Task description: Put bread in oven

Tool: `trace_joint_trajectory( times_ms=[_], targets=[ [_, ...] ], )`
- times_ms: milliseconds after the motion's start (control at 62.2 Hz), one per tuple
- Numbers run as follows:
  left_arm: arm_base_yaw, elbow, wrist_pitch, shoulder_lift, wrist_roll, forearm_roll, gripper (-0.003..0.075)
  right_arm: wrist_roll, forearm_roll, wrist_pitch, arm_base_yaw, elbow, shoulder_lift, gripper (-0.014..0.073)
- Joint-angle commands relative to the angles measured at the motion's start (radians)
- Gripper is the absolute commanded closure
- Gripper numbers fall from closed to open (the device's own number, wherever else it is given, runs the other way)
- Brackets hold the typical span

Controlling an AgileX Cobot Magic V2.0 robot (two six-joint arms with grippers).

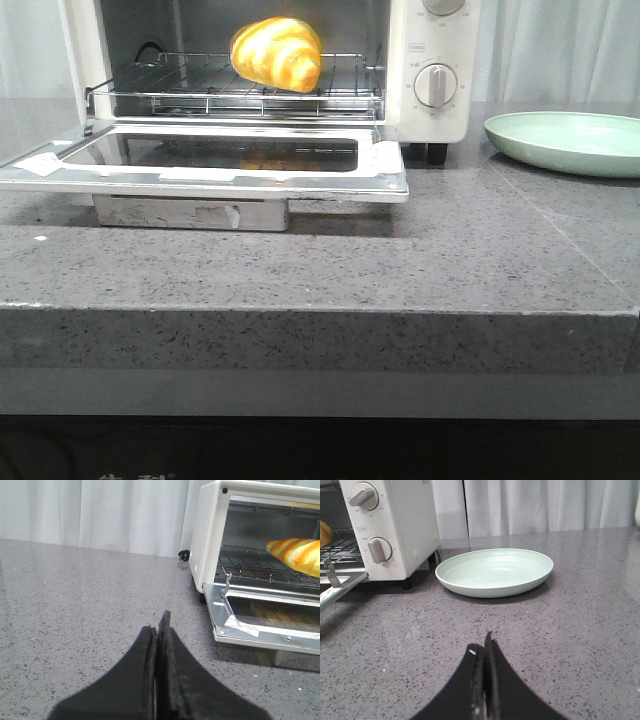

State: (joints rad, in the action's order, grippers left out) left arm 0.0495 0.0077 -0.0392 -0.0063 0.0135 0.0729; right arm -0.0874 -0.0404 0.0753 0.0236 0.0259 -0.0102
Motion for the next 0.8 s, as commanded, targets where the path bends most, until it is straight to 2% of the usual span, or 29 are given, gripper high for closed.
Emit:
trace_joint_trajectory(
  times_ms=[0,177,788],
  targets=[
    [-0.002,0.024,0.082,-0.022,0.000,0.006,0.0738,0.020,0.012,-0.090,-0.002,0.004,-0.021,0.0713],
    [-0.002,0.024,0.082,-0.022,0.000,0.006,0.0738,0.020,0.015,-0.094,-0.039,0.004,-0.022,0.0713],
    [-0.002,0.024,0.082,-0.022,0.000,0.006,0.0738,0.020,0.015,-0.081,-0.039,0.004,-0.021,0.0713]
  ],
)
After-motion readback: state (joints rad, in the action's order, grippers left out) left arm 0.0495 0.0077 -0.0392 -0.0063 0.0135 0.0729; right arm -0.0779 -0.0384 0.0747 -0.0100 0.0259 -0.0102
